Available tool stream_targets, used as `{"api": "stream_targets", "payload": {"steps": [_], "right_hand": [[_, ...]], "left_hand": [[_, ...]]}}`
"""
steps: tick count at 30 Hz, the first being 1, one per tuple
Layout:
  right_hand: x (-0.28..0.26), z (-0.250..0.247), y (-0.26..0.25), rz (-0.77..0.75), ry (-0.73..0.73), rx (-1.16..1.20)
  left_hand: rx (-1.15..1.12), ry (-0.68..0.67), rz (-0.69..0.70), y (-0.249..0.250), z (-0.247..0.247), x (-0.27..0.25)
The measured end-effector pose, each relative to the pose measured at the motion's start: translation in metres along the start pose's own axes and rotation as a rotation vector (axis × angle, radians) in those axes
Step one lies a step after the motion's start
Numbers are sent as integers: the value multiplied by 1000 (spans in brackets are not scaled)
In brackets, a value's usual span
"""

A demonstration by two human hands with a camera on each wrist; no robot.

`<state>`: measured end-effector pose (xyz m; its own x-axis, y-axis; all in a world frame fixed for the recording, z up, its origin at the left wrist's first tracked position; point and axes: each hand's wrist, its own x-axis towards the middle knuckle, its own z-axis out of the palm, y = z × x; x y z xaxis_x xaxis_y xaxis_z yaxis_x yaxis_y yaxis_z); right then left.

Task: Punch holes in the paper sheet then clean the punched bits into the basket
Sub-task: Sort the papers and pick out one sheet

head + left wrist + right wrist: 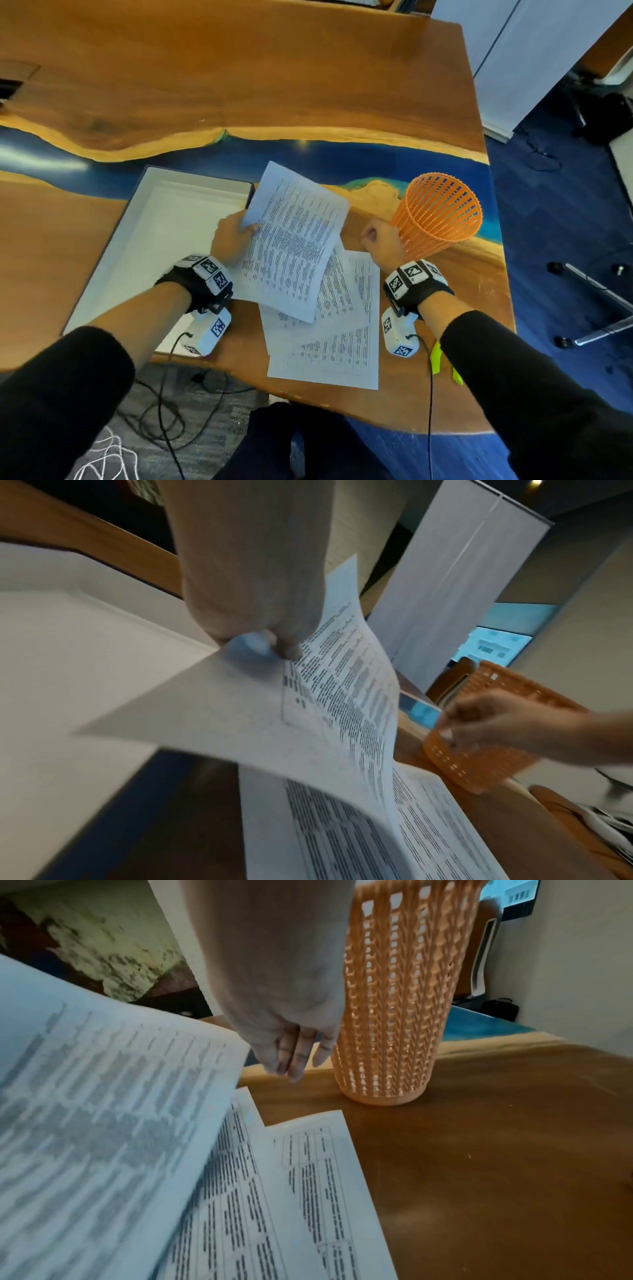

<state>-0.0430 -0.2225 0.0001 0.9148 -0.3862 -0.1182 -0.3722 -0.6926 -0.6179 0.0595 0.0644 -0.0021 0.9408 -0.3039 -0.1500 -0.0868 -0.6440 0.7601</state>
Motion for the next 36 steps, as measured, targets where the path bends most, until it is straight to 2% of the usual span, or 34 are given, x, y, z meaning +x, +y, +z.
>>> {"api": "stream_targets", "payload": {"steps": [6,12,15,18,22,36], "right_hand": [[-16,47,3,192,-191,-107],[-31,80,-23,298,-192,-272],[-31,85,-27,380,-188,-173],[-31,86,-27,382,-136,-31],[-33,83,-36,461,-155,-233],[-30,75,-36,478,-172,-166]], "left_hand": [[-77,112,-13,-10,-14,5],[-22,95,-28,-27,-11,9],[-7,101,-23,-23,-13,8],[-14,116,0,-20,-16,7],[-14,126,7,-24,-20,6],[-44,108,36,-7,-16,7]]}}
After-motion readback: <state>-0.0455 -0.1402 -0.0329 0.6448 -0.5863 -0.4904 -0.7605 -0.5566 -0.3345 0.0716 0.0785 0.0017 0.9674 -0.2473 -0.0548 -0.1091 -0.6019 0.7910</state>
